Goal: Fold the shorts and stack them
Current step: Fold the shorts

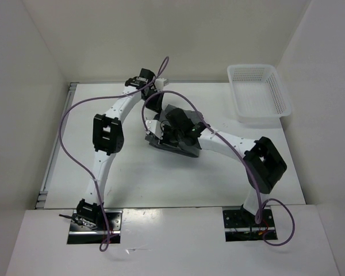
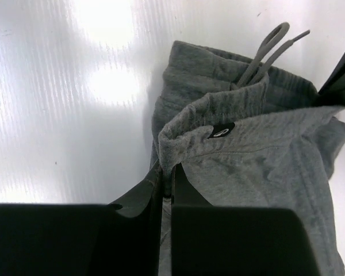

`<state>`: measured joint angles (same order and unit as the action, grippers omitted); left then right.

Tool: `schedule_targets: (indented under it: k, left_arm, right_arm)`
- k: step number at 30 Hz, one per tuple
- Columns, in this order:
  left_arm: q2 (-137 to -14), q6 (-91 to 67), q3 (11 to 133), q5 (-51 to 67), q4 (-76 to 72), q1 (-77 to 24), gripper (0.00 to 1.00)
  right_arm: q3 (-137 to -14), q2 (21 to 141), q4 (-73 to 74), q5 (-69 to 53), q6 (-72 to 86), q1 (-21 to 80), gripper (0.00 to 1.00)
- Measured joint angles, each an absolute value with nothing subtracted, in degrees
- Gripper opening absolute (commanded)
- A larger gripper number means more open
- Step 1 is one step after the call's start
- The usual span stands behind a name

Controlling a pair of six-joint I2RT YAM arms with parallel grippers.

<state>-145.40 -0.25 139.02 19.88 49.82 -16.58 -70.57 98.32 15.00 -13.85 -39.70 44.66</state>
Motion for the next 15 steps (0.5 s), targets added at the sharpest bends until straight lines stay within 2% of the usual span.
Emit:
schedule_targets:
  k: [1, 5, 6, 7, 10, 13, 15]
  left_arm:
    - [-145.8, -0.2, 139.0, 20.0, 49.7, -16.8, 0.26]
    - [-146.5, -0.1, 139.0, 20.3, 49.0, -17.0, 0.48]
    - [-146.6, -0.1, 139.0, 20.4, 48.9, -17.0, 0.57]
    - [-146.6, -0.2, 139.0, 20.5, 48.8, -17.0, 0.62]
    - [-146.7, -0.1, 139.1, 20.7, 48.7, -16.6, 0.81]
    - [-146.7, -0.2, 139.4, 20.9, 48.8, -16.0, 0.88]
    - [-146.3, -0.2, 139.6, 20.9, 48.9, -15.4, 0.88]
  right_arm:
    - [-70.5, 98.6, 14.7, -13.7, -39.3, 44.8, 0.18]
    - [-70.3, 100.9, 13.0, -13.1, -38.5, 45.0, 0.42]
    - [-70.3, 101.3, 13.0, -13.0, -38.5, 45.1, 0.49]
    - [-70.3, 101.7, 13.0, -12.8, -38.5, 45.3, 0.52]
    - [-70.7, 101.9, 13.3, -12.9, -38.4, 46.2, 0.54]
    - [-73.0, 101.9, 13.9, -13.5, -36.9, 47.5, 0.54]
    - [-75.8, 101.8, 14.3, -14.3, -35.8, 47.9, 0.54]
